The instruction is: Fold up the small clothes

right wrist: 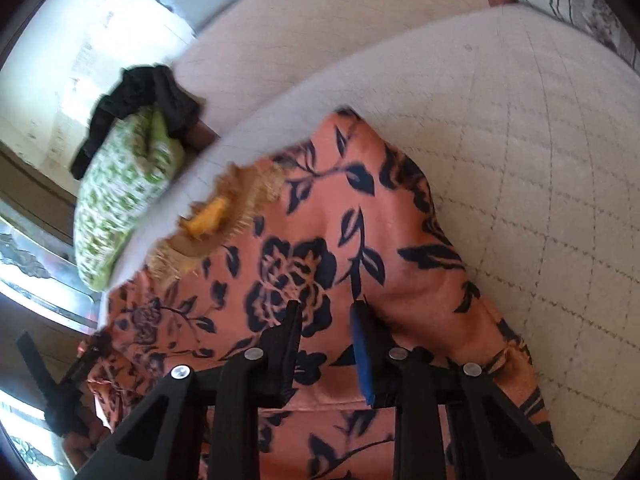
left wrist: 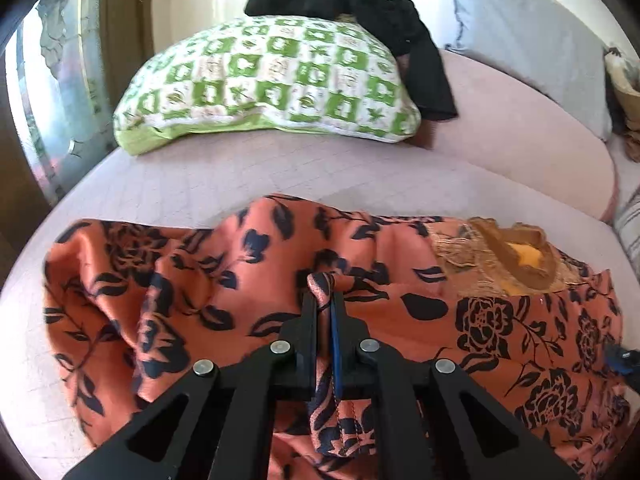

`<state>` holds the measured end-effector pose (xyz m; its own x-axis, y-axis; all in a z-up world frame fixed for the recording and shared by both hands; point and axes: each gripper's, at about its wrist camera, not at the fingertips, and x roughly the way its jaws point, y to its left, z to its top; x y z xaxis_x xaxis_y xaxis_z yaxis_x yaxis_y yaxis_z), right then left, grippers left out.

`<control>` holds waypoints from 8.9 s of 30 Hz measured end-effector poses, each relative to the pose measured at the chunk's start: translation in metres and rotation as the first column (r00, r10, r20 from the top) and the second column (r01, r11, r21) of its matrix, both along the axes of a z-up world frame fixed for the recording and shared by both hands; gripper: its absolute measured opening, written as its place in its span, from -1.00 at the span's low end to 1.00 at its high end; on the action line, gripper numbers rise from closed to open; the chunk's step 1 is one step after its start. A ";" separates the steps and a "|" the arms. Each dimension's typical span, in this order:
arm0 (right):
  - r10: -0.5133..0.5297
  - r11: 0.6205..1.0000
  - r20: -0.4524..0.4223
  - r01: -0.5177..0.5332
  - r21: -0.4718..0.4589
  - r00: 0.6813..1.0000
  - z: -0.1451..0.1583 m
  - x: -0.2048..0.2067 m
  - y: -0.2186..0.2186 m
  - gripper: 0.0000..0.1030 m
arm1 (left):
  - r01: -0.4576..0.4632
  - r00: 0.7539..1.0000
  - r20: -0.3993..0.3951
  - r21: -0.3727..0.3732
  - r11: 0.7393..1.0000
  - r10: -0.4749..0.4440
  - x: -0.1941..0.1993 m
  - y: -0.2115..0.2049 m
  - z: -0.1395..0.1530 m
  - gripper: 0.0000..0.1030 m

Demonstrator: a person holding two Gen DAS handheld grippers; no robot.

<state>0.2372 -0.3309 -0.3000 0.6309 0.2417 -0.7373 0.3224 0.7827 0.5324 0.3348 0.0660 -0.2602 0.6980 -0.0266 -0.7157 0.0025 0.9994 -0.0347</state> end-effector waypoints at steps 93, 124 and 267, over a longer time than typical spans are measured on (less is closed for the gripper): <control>0.263 0.890 0.045 -0.261 0.373 0.964 -0.006 0.029 0.076 0.11 | -0.311 0.931 0.214 0.050 0.949 0.294 -0.081 0.013 0.053 0.04; -0.114 0.992 0.217 0.098 0.083 0.969 0.060 0.006 -0.046 -0.87 | -0.275 0.958 0.085 0.012 0.961 0.273 -0.058 0.019 0.035 0.08; -0.013 0.989 0.020 0.010 0.148 1.000 0.019 -0.224 -0.106 0.54 | -0.078 0.978 -0.190 0.018 0.997 0.080 -0.238 0.107 0.024 0.63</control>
<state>0.0131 -0.4365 -0.2809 0.6495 0.3397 -0.6803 0.3184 0.6910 0.6490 0.0972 0.1725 -0.2358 0.5481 0.0312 -0.8359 -0.0820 0.9965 -0.0166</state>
